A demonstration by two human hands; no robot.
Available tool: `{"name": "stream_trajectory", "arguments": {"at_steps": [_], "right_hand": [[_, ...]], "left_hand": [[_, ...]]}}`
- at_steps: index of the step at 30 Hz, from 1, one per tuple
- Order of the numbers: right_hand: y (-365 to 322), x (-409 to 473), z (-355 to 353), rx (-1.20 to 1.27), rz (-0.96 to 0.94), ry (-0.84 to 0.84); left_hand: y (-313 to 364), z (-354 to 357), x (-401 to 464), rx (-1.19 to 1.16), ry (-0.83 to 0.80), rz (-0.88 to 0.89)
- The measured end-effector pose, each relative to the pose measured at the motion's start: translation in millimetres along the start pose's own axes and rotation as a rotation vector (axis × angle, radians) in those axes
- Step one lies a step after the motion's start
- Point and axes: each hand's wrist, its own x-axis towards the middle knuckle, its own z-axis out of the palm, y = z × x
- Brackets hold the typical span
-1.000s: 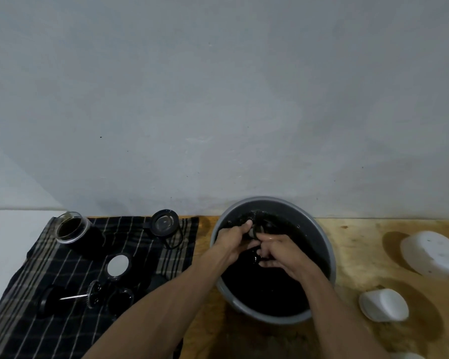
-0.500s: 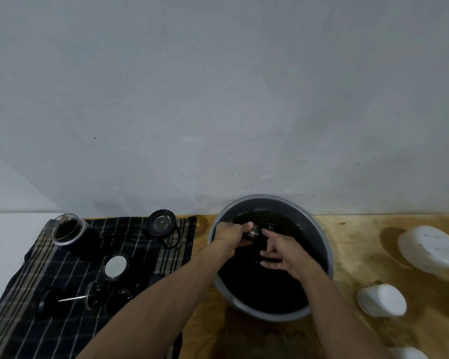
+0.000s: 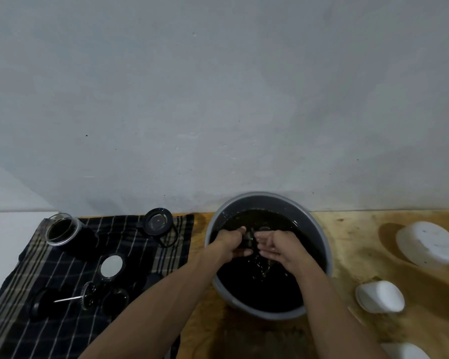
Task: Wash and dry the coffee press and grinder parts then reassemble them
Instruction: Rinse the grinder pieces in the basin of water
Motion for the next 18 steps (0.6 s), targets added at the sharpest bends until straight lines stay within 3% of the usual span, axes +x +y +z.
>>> {"name": "stream_trajectory", "arguments": {"at_steps": [5, 11, 18], "right_hand": [[4, 10, -15, -0.121, 0.009, 0.263], [-9, -2, -1, 0.257, 0.079, -0.055], [-3, -2, -7, -0.234, 0.085, 0.124]], "left_hand": [[4, -7, 6, -0.045, 0.011, 0.025], [-1, -5, 14, -0.051, 0.048, 0.048], [-6, -9, 16, -0.066, 0.048, 0.043]]}}
